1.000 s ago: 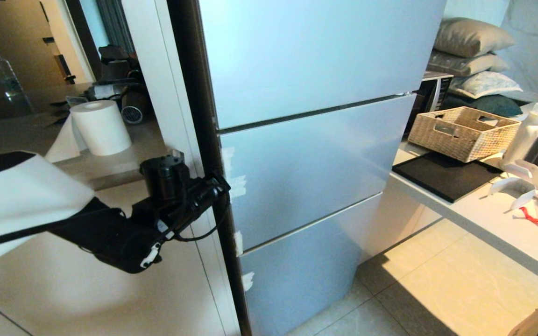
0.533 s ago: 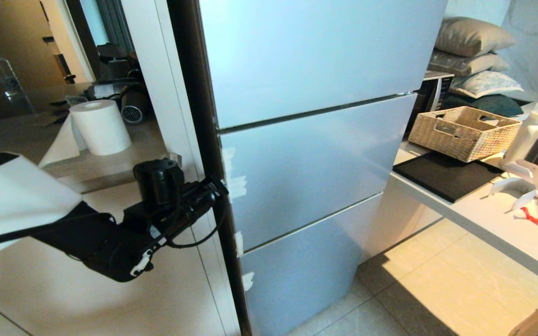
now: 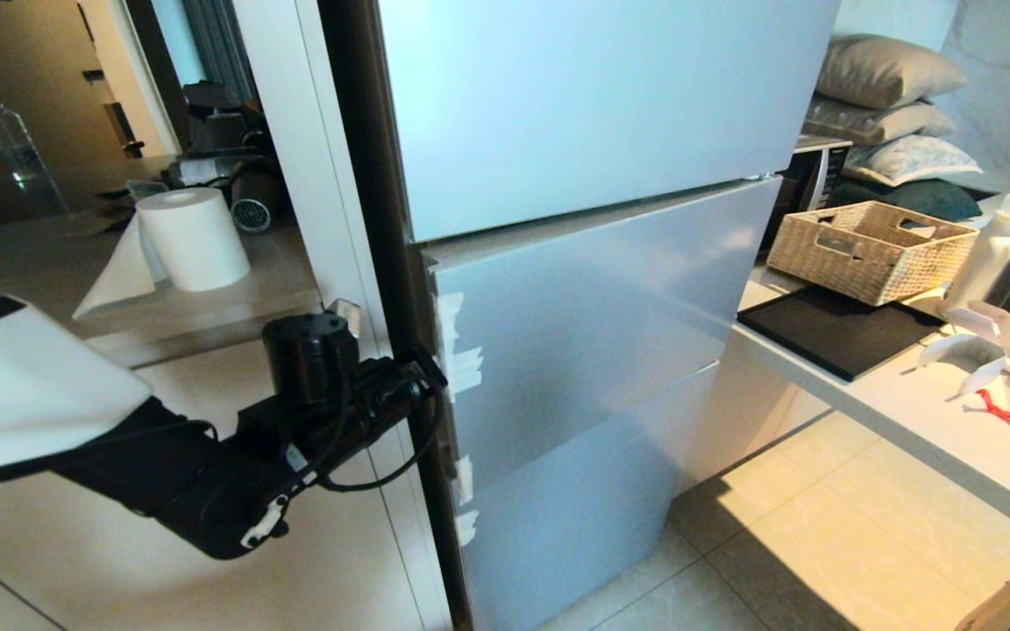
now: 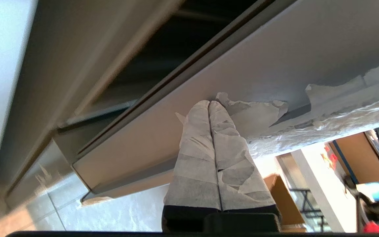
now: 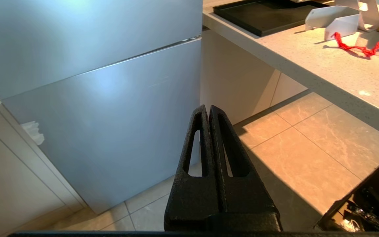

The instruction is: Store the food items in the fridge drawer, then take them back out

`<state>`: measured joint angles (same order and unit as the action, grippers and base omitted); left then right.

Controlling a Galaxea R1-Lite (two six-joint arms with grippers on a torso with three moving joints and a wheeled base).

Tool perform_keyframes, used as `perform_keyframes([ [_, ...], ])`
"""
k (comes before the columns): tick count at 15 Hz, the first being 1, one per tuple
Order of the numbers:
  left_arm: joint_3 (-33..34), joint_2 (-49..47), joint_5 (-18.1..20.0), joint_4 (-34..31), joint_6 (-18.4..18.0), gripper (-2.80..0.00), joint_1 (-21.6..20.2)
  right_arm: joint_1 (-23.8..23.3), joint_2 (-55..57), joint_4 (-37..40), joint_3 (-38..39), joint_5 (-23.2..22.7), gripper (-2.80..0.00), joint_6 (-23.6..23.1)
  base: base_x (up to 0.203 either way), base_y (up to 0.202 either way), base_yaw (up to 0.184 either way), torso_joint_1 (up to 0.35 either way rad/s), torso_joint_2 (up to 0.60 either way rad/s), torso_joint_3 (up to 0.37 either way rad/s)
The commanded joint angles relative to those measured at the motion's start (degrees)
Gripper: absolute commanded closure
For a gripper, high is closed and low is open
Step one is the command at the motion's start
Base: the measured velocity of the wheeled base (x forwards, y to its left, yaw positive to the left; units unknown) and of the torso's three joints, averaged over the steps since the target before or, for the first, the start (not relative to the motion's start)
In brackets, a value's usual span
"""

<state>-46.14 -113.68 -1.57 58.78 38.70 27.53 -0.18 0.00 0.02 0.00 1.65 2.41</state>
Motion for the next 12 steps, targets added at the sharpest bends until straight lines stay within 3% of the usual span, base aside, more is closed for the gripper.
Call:
perform_keyframes([
  [1, 1.6, 0.51, -0.1, 0.42, 0.41, 0.0, 1.16, 0.01, 0.0, 0.02, 0.0, 0.02, 0.0, 0.0, 0.0, 0.0, 0.0, 0.0, 0.0, 0.0],
  [6, 8.57, 2.84, -0.12, 5.88, 0.1, 0.0, 8.0, 0.01, 0.0, -0.02, 0.0, 0.02, 0.0, -0.04, 0.0, 0.0, 0.0, 0.0, 0.0, 0.0],
  [10, 12.85, 6.54, -0.82, 6.06, -0.07, 0.0, 16.94, 0.01, 0.06, -0.02, 0.0, 0.02, 0.0, 0.05, 0.0, 0.0, 0.0, 0.0, 0.0, 0.0],
  [12, 17.89, 8.55, -3.82, 6.01, -0.54, 0.0, 21.51, 0.01, 0.09, -0.02, 0.0, 0.02, 0.0, 0.05, 0.0, 0.0, 0.0, 0.0, 0.0, 0.0],
])
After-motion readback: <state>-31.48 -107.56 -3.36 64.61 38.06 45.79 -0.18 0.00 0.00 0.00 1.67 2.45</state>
